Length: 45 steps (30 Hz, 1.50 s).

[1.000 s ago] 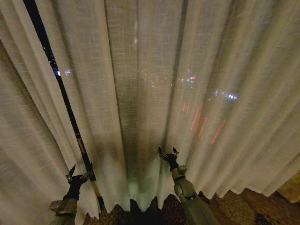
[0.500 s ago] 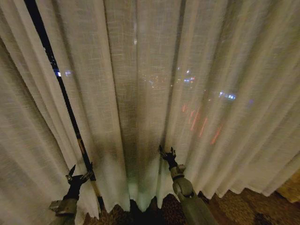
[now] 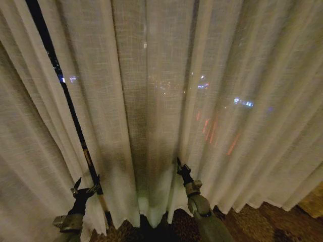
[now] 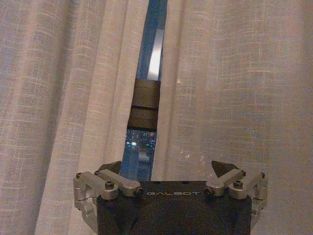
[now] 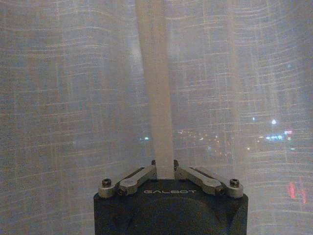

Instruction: Open the curtains by pulling them apart, changing their state from closed to fully open.

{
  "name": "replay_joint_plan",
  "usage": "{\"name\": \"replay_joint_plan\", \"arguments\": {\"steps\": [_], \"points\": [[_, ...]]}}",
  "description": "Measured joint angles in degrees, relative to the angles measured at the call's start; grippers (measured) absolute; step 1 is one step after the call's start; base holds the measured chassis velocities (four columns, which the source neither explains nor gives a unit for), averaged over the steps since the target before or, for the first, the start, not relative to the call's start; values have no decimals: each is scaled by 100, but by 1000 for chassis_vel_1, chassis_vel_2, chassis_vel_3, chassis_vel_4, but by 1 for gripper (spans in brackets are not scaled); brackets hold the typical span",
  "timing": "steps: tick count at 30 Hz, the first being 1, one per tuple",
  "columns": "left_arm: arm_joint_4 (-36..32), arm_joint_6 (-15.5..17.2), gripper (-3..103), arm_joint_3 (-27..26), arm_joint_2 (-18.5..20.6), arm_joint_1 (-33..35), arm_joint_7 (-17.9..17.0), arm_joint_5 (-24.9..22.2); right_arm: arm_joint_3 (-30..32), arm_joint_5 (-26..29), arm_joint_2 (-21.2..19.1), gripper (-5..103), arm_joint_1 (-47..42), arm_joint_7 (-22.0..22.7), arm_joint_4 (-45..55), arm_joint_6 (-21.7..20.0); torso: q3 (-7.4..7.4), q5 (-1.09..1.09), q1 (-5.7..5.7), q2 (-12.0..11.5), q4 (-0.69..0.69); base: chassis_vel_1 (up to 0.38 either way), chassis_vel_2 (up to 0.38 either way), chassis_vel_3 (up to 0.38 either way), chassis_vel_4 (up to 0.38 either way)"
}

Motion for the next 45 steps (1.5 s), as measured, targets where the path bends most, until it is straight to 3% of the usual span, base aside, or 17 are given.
{"name": "replay_joint_plan", "arguments": {"steps": [5, 9, 12, 17, 31, 45], "points": [[0, 0, 100, 0, 0, 0, 0, 0, -14, -122, 6, 0, -35, 32, 49, 9, 0, 0, 1, 0, 0, 0, 0, 0, 0], [0, 0, 100, 0, 0, 0, 0, 0, 59, -237, 37, 0, -55, -191, 14, 101, 0, 0, 1, 0, 1, 0, 0, 0, 0], [0, 0, 100, 0, 0, 0, 0, 0, 137, -370, 26, 0, -154, -699, -46, 332, 0, 0, 1, 0, 0, 0, 0, 0, 0], [0, 0, 100, 0, 0, 0, 0, 0, 146, -253, 23, 0, -176, -868, -48, 376, 0, 0, 0, 0, 0, 0, 0, 0, 0], [0, 0, 100, 0, 0, 0, 0, 0, 291, -32, -100, 0, -181, -741, -25, 236, 0, 0, 1, 0, 1, -25, -34, 32, 32], [0, 0, 100, 1, 0, 0, -1, 0, 408, 45, -155, 0, -340, -692, 69, 241, 0, -1, 0, 0, 0, -247, -244, 247, 233]]}}
